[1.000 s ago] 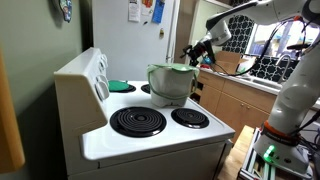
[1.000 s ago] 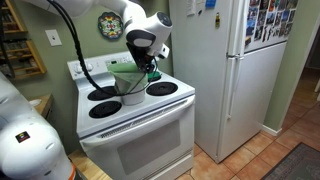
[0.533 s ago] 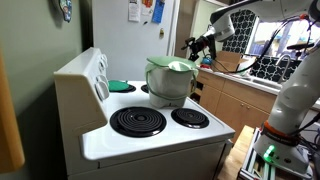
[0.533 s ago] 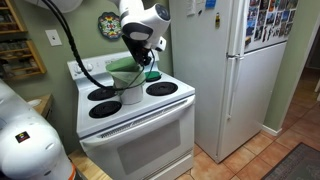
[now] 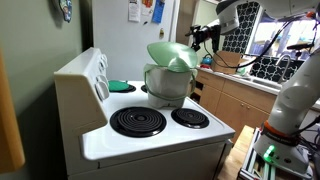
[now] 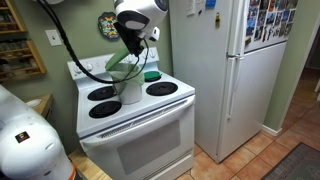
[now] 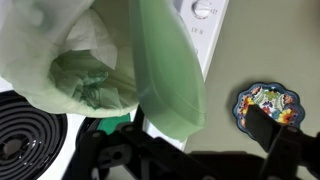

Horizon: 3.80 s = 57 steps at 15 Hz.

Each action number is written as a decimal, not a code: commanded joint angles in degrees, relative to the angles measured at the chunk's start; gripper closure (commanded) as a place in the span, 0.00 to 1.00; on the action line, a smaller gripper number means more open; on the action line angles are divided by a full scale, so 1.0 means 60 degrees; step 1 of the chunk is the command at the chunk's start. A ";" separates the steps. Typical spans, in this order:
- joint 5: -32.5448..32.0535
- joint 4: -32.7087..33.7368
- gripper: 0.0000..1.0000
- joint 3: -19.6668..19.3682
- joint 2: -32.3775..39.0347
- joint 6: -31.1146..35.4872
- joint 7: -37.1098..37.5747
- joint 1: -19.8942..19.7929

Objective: Move the paper towel from the bin to the stove then close the bin

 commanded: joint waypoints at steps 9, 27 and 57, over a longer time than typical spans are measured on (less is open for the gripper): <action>0.0191 0.1039 0.00 0.0101 -0.0190 -0.2962 -0.0013 -0.0020; -0.0533 0.1603 0.00 0.0456 0.0057 -0.1965 0.0072 -0.0343; -0.1599 0.4484 0.00 0.0873 0.3202 -0.1506 0.5346 -0.0255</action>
